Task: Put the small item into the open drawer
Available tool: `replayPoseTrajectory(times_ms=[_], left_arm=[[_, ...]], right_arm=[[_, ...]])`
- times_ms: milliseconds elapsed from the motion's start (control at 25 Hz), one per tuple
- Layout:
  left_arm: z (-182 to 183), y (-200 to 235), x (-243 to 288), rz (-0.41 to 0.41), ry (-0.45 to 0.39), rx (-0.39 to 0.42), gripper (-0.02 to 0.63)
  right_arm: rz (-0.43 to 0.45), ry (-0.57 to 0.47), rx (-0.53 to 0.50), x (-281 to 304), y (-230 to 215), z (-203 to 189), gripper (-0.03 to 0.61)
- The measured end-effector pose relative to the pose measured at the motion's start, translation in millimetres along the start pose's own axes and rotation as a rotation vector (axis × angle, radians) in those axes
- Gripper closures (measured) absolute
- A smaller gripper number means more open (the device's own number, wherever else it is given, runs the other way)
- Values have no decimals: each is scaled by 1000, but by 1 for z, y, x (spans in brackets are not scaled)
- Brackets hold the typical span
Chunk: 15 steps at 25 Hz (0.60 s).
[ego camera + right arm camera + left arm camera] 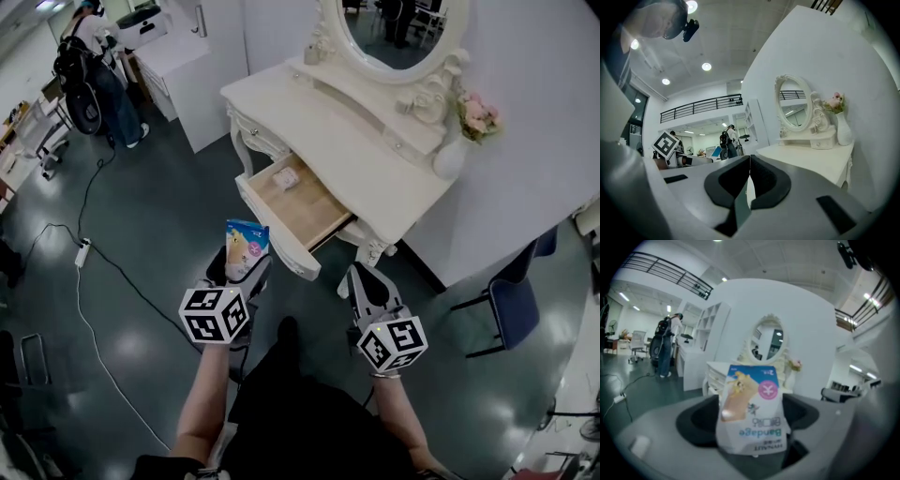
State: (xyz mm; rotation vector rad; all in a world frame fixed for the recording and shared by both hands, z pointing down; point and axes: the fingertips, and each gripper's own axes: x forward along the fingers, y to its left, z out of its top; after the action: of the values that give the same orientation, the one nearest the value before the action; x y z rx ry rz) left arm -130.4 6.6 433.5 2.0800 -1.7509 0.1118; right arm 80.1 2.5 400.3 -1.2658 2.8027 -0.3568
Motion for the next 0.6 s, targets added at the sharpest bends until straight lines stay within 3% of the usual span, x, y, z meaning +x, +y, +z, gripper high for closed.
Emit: replayPoseTrajectory(times_ms=[600], left_arm=[[69, 50, 135, -132, 32, 62, 187]], right_arm=[[-128, -6, 0, 114, -47, 21, 574]])
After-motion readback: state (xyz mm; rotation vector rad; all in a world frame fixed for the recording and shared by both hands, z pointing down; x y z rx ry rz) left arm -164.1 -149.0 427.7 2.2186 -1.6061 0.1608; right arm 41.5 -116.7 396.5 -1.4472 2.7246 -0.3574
